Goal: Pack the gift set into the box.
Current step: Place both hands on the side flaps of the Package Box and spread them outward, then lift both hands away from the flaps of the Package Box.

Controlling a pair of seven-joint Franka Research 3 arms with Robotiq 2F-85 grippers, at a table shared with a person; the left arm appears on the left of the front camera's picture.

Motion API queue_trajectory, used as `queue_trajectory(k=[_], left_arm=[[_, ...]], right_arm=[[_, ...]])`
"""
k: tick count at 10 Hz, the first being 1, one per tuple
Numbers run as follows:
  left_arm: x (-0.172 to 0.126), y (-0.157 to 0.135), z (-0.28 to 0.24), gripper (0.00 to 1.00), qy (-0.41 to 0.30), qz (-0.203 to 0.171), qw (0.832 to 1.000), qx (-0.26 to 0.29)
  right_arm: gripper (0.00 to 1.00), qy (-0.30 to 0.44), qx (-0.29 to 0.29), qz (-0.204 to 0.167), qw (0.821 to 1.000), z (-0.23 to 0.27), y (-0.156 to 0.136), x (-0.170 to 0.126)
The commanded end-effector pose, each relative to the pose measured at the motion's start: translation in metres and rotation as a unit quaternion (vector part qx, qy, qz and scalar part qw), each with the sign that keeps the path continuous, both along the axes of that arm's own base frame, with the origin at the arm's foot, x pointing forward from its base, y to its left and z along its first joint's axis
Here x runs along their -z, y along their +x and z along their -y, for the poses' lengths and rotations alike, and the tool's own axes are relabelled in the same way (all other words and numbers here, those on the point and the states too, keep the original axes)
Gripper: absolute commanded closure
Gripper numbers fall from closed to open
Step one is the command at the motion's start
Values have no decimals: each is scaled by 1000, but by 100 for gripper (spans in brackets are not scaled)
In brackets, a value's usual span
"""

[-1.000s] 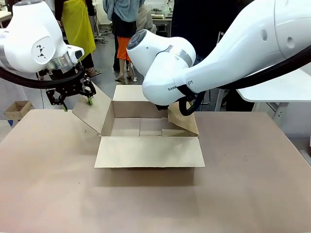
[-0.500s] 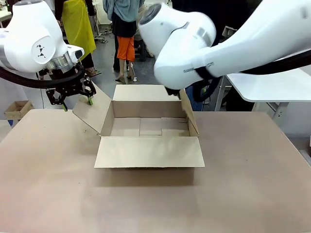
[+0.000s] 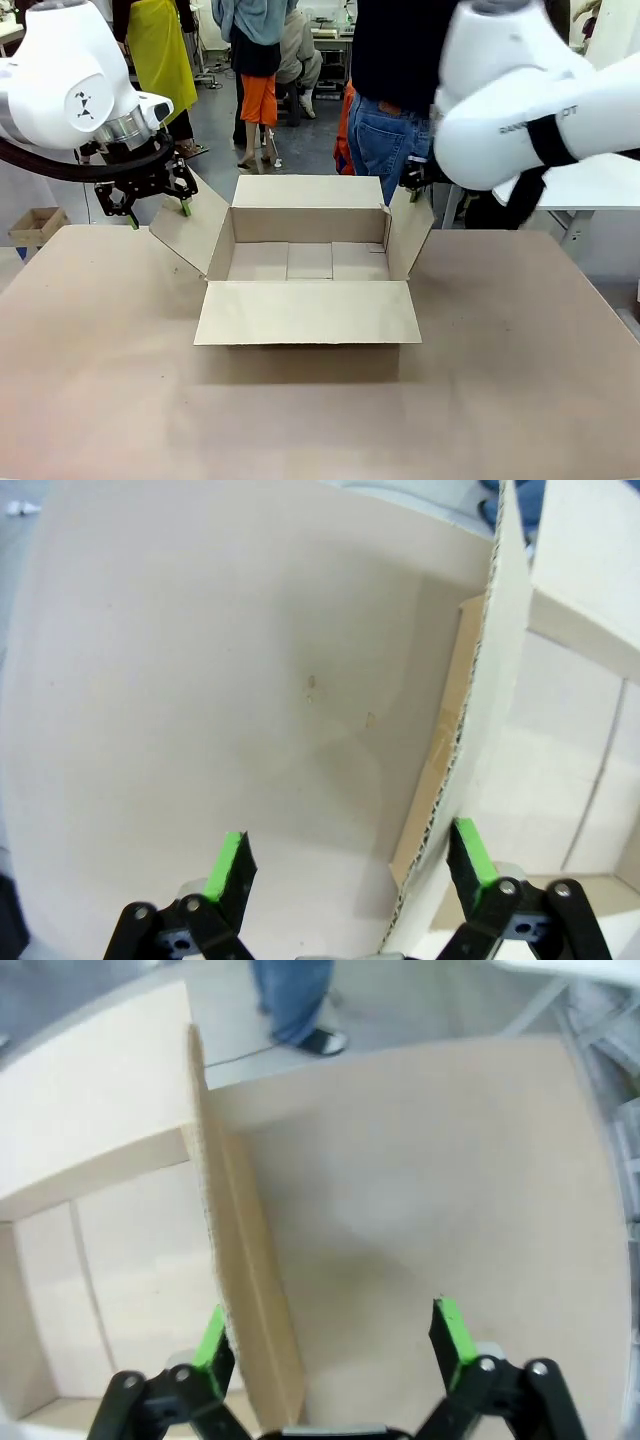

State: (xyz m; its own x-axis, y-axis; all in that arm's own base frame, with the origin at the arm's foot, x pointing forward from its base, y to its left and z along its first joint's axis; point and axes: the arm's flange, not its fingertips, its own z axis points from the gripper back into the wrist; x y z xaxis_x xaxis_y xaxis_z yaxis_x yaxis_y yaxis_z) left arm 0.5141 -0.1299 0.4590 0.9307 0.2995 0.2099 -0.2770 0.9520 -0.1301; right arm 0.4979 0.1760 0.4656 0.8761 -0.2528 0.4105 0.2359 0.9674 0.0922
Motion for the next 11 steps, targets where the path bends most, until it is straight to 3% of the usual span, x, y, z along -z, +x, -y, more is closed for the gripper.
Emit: queue_trajectory(k=[1, 2, 11], left_arm=[[-2, 0, 0, 0, 7, 1, 1000, -8], [-2, 0, 0, 0, 7, 1, 1000, -8], [-2, 0, 0, 0, 7, 1, 1000, -8]], right_arm=[[0, 99, -10, -26, 995, 36, -7, 37], [0, 0, 0, 0, 1000, 0, 0, 0], [0, 0, 0, 0, 1000, 0, 0, 0]])
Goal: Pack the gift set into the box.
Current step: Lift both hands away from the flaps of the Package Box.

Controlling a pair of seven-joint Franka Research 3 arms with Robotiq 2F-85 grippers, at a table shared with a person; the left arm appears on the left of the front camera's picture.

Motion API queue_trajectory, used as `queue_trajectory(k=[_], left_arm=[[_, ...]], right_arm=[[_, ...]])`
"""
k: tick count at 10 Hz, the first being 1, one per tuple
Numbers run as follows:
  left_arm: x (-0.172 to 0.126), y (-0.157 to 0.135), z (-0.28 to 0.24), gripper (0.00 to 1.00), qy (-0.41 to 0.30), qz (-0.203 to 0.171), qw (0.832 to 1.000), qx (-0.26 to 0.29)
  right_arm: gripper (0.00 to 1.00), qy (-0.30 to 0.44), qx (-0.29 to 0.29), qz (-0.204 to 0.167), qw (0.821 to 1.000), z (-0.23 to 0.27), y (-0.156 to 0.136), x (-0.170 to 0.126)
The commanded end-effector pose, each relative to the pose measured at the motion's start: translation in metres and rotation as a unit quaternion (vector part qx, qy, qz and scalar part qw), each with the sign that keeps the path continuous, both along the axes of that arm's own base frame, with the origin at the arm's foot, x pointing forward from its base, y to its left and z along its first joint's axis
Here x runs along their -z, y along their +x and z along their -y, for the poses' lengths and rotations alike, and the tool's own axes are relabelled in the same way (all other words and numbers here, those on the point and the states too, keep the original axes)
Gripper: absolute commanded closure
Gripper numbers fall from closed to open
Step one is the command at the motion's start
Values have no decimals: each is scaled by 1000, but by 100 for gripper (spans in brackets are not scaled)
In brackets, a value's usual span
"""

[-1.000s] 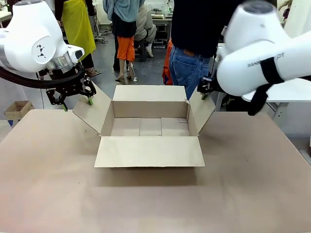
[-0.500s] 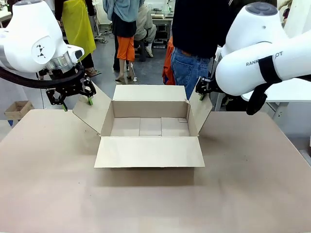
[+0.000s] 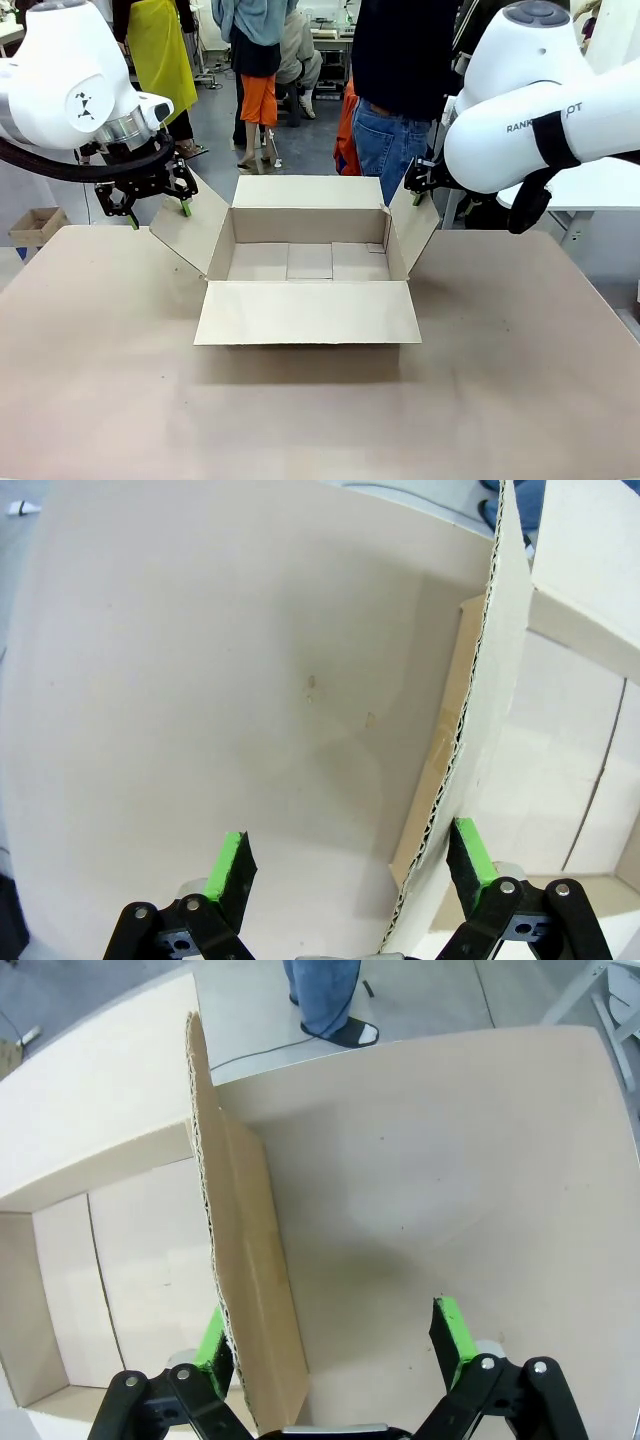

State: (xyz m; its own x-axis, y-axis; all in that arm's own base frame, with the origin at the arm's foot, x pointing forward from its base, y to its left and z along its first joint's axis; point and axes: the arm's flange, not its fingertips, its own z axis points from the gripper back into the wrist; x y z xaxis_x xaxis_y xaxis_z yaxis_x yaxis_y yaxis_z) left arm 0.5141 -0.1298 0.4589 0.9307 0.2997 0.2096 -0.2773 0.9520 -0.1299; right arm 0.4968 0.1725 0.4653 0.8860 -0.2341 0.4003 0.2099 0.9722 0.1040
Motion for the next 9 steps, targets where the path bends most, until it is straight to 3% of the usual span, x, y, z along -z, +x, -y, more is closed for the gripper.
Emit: queue_trajectory(k=[1, 9], left_arm=[[-2, 0, 0, 0, 7, 1, 1000, -8], [-2, 0, 0, 0, 7, 1, 1000, -8]], right_arm=[[0, -7, 14, 4, 1000, -4, 1, 0], [0, -7, 14, 4, 1000, -4, 1, 0]])
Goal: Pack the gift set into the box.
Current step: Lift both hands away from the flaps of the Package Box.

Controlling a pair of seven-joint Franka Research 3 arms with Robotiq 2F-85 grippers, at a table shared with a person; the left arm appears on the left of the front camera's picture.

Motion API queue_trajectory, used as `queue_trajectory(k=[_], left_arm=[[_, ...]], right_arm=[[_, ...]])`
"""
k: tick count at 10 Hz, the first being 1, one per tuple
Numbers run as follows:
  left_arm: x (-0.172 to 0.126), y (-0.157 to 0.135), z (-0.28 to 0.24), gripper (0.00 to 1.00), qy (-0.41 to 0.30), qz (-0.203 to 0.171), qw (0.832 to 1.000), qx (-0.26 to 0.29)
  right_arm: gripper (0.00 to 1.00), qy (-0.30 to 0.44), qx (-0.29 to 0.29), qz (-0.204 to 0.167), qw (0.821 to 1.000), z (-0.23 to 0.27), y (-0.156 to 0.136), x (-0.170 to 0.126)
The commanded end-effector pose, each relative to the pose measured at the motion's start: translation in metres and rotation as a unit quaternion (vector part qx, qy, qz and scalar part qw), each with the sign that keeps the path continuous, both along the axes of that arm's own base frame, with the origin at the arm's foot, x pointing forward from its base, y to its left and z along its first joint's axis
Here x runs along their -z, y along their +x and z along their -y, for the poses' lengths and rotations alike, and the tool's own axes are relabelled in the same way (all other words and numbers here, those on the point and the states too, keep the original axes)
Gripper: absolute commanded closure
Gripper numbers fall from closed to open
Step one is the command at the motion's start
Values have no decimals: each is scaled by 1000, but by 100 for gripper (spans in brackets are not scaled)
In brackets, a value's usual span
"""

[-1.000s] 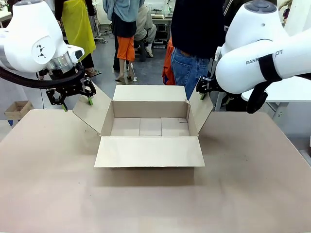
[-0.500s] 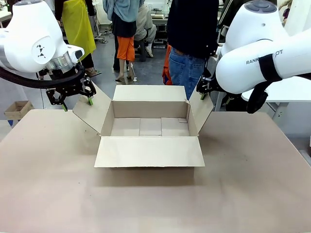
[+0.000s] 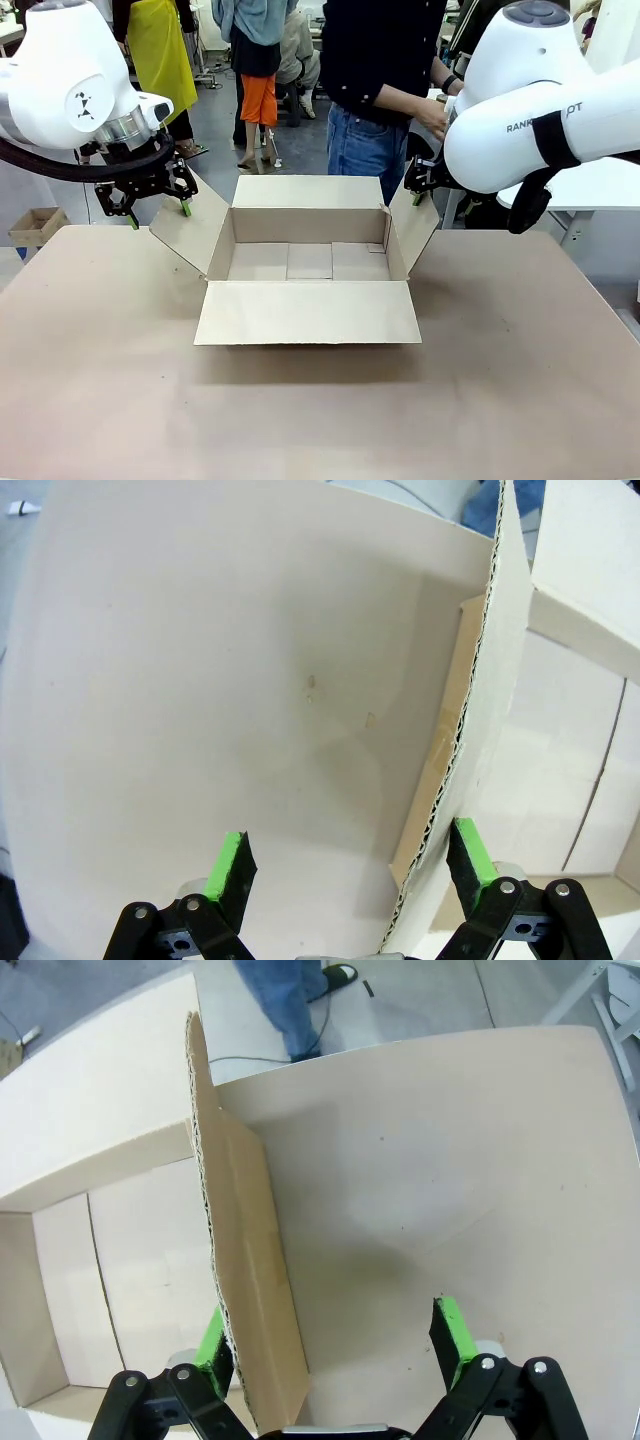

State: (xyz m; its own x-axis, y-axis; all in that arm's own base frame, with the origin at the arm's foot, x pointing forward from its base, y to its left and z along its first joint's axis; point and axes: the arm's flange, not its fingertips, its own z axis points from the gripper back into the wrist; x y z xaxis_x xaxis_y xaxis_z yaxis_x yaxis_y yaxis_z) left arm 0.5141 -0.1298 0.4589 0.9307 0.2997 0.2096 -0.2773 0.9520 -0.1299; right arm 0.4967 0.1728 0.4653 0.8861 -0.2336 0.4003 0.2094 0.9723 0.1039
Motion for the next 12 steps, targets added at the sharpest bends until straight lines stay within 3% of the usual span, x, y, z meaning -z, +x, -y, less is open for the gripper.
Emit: queue_trajectory(k=[1, 12], left_arm=[[-2, 0, 0, 0, 7, 1, 1000, -8], [-2, 0, 0, 0, 7, 1, 1000, -8]], right_arm=[[0, -7, 14, 4, 1000, -3, 1, 0], [0, -7, 14, 4, 1000, -3, 1, 0]])
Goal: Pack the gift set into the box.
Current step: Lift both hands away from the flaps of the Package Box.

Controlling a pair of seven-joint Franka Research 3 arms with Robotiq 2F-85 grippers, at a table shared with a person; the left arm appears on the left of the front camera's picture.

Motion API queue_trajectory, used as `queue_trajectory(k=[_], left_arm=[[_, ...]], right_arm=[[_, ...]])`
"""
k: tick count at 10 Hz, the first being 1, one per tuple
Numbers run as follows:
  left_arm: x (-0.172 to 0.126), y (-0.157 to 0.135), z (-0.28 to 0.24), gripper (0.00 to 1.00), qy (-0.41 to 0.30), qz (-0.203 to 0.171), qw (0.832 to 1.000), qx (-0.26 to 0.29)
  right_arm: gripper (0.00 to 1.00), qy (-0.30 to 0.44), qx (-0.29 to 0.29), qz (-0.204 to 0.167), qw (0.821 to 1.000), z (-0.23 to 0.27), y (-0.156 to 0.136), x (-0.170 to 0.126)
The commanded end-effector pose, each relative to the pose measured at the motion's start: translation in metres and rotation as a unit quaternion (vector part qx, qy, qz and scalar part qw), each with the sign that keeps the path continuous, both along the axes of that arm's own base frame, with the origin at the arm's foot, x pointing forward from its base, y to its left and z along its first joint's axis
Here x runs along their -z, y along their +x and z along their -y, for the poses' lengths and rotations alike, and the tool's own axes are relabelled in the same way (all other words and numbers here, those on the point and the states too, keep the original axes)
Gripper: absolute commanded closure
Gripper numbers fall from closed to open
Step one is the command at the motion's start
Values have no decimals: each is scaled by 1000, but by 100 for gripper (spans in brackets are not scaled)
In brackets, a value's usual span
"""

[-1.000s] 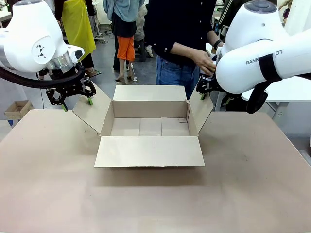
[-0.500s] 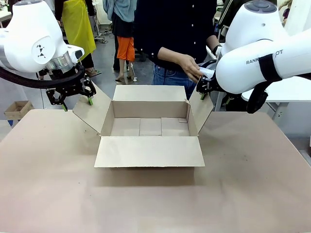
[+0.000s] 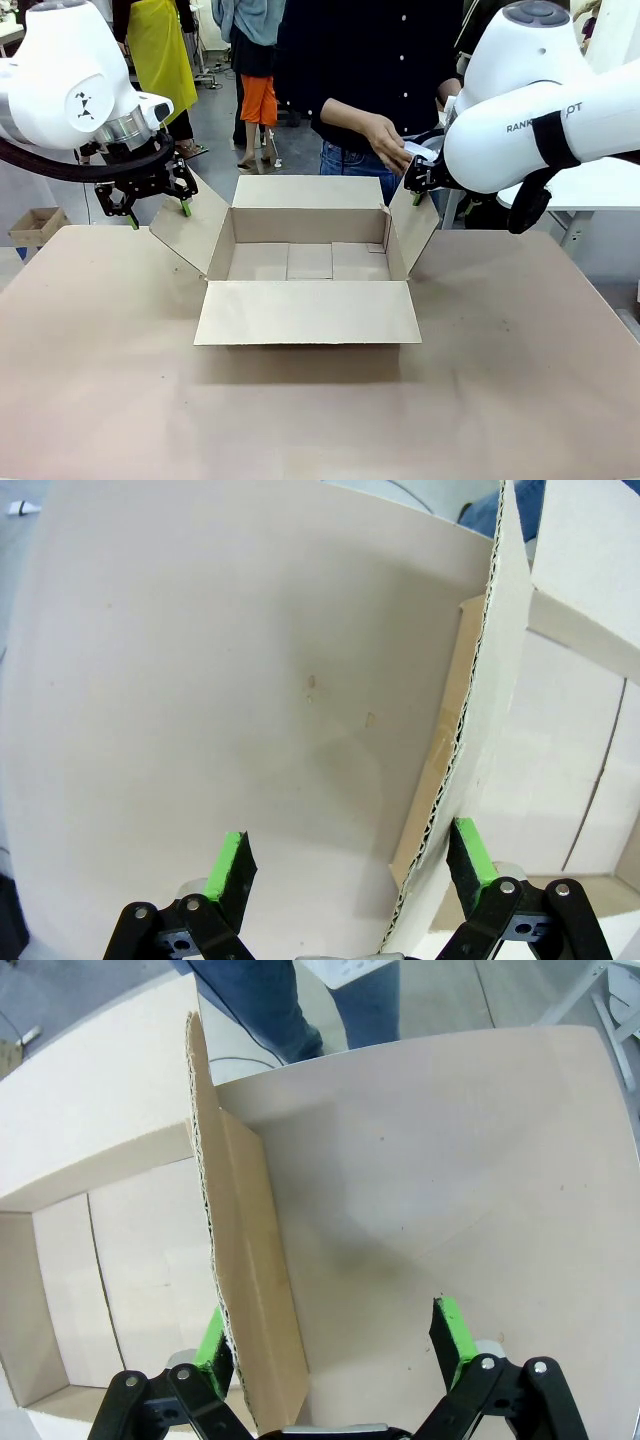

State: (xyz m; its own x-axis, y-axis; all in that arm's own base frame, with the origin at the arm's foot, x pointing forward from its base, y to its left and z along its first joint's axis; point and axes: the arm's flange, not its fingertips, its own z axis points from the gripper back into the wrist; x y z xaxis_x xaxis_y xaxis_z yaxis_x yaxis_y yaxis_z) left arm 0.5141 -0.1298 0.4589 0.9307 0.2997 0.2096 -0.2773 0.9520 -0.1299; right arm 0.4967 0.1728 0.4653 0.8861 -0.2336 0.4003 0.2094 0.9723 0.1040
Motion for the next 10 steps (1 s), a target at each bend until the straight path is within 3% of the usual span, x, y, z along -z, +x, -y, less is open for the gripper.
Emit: queue_trajectory(k=[1, 10], left_arm=[[-2, 0, 0, 0, 7, 1, 1000, -8], [-2, 0, 0, 0, 7, 1, 1000, -8]], right_arm=[[0, -7, 14, 4, 1000, -3, 1, 0], [0, -7, 14, 4, 1000, -3, 1, 0]])
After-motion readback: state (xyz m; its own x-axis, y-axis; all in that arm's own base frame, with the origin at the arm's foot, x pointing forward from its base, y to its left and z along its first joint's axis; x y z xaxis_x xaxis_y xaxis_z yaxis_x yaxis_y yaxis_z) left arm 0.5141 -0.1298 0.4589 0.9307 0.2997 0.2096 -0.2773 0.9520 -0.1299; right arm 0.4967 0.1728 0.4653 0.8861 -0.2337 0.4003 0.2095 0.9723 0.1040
